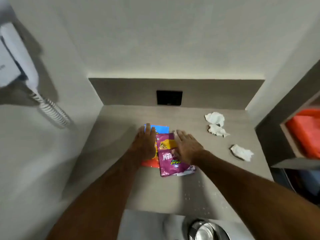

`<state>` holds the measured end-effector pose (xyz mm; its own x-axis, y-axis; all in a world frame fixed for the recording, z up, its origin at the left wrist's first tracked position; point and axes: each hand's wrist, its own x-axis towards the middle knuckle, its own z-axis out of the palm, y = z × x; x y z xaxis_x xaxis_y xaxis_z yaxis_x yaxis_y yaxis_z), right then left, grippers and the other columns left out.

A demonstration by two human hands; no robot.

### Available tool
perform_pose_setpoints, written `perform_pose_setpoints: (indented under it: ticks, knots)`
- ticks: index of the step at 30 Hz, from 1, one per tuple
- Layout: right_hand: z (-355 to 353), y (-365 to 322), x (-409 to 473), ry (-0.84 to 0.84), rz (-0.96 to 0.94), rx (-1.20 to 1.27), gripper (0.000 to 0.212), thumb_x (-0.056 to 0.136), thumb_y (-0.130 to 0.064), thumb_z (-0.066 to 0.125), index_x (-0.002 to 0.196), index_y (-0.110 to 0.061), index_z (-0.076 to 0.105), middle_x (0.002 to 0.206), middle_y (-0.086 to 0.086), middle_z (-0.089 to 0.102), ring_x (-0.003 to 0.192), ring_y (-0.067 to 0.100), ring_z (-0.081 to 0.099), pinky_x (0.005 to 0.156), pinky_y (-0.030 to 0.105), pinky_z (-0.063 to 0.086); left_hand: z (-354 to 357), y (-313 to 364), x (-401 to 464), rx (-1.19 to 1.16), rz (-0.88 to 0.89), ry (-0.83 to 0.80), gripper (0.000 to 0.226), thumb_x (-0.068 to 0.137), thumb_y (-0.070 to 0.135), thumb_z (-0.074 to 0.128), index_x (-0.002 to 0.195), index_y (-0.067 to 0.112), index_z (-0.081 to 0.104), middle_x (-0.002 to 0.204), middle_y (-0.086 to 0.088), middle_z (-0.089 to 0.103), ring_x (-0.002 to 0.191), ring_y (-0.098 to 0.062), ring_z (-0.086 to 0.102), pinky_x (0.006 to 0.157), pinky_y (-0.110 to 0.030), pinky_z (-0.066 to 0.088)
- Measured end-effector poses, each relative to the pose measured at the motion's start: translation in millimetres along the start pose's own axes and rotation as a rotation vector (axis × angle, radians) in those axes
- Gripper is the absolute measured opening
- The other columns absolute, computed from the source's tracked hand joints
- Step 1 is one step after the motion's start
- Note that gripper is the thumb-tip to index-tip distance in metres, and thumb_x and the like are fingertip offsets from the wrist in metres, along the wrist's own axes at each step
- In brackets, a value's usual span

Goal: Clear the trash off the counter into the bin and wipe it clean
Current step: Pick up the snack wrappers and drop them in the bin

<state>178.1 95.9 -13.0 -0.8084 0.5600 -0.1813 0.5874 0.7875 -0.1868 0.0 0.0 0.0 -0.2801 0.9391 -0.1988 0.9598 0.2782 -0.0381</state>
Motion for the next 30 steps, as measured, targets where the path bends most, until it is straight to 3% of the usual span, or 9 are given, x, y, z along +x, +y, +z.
perform_pose_setpoints:
  ticks: [3,6,8,12,16,18,21,25,30]
  knots:
    - [21.6,-1.1,6.3,-0.149,0.008,-0.015,0.087,0.085,-0.043,0.062,0.152,-0.018,0.013,0.155,0.014,0.028,0.135,0.039,0.035,0.103,0.052,0.043,22.9,-1.4,0.6,-0.125,-0.026,-0.189,0.082,0.086,0.024,0.061,0.153,0.006,0.018,0.156,-0.027,0.022,0.144,-0.043,0.027,0.117,-0.046,0.030]
    - [27.8,-2.1,10.8,-0.114,-0.019,-0.105,0.075,0.083,-0.044,0.064,0.147,-0.036,0.025,0.144,0.011,0.043,0.122,0.040,0.049,0.090,0.049,0.050,31.7,-3.0,3.5,-0.086,0.019,-0.150,0.072,0.085,0.024,0.059,0.151,0.017,0.030,0.144,-0.016,0.041,0.129,-0.039,0.045,0.109,-0.044,0.041]
    - [25.8,-5.4,12.7,-0.083,-0.018,-0.141,0.062,0.086,-0.042,0.061,0.142,-0.037,0.034,0.138,0.011,0.048,0.113,0.040,0.057,0.084,0.047,0.053,32.1,-4.3,4.8,-0.142,0.003,-0.114,0.065,0.085,0.019,0.059,0.147,0.021,0.040,0.139,-0.017,0.044,0.115,-0.041,0.054,0.099,-0.040,0.048]
    - [21.2,-9.7,-3.1,-0.049,0.046,0.009,0.050,0.084,-0.041,0.063,0.130,-0.030,0.049,0.129,0.009,0.056,0.104,0.036,0.064,0.083,0.041,0.055,22.0,-0.2,-8.1,-0.364,-0.034,-0.092,0.054,0.086,0.016,0.061,0.139,0.012,0.053,0.143,-0.019,0.051,0.130,-0.031,0.051,0.106,-0.033,0.038]
    - [-4.1,-15.9,-58.2,0.211,0.114,0.313,0.046,0.076,-0.036,0.057,0.120,-0.024,0.061,0.119,0.009,0.063,0.098,0.035,0.066,0.076,0.039,0.055,-3.8,15.3,-43.3,-0.496,-0.013,0.243,0.042,0.076,0.022,0.060,0.112,0.007,0.074,0.105,-0.022,0.074,0.097,-0.038,0.070,0.085,-0.040,0.056]
    - [-11.2,-20.8,-112.2,0.392,0.110,0.445,0.040,0.076,-0.033,0.062,0.114,-0.022,0.064,0.113,0.008,0.067,0.094,0.031,0.068,0.070,0.035,0.057,-6.4,31.9,-78.7,-0.539,-0.040,0.336,0.042,0.076,-0.001,0.062,0.116,0.007,0.073,0.105,-0.022,0.073,0.095,-0.038,0.069,0.084,-0.039,0.055]
    - [11.6,-34.2,-216.4,0.500,0.151,0.492,0.049,0.069,-0.006,0.079,0.114,-0.021,0.066,0.110,0.007,0.068,0.087,0.023,0.069,0.067,0.028,0.058,7.7,66.8,-150.5,-0.566,0.027,0.391,0.038,0.079,0.008,0.058,0.113,0.009,0.074,0.092,-0.016,0.071,0.083,-0.033,0.067,0.075,-0.032,0.048]
    - [81.7,-38.7,-343.8,0.526,0.417,0.575,0.029,0.076,-0.019,0.070,0.102,-0.032,0.074,0.114,-0.009,0.068,0.079,0.017,0.071,0.066,0.024,0.054,61.5,145.1,-233.7,-0.502,0.312,0.306,0.036,0.089,0.020,0.048,0.111,0.013,0.075,0.082,-0.007,0.072,0.074,-0.022,0.064,0.078,-0.028,0.047]
    - [201.6,-12.9,-387.6,0.395,0.747,0.571,0.030,0.060,-0.017,0.086,0.090,-0.018,0.080,0.098,0.009,0.073,0.080,0.029,0.072,0.070,0.032,0.055,170.6,232.2,-246.9,-0.620,0.298,0.035,0.039,0.079,0.018,0.052,0.108,0.015,0.078,0.093,-0.008,0.076,0.081,-0.021,0.070,0.072,-0.022,0.056]
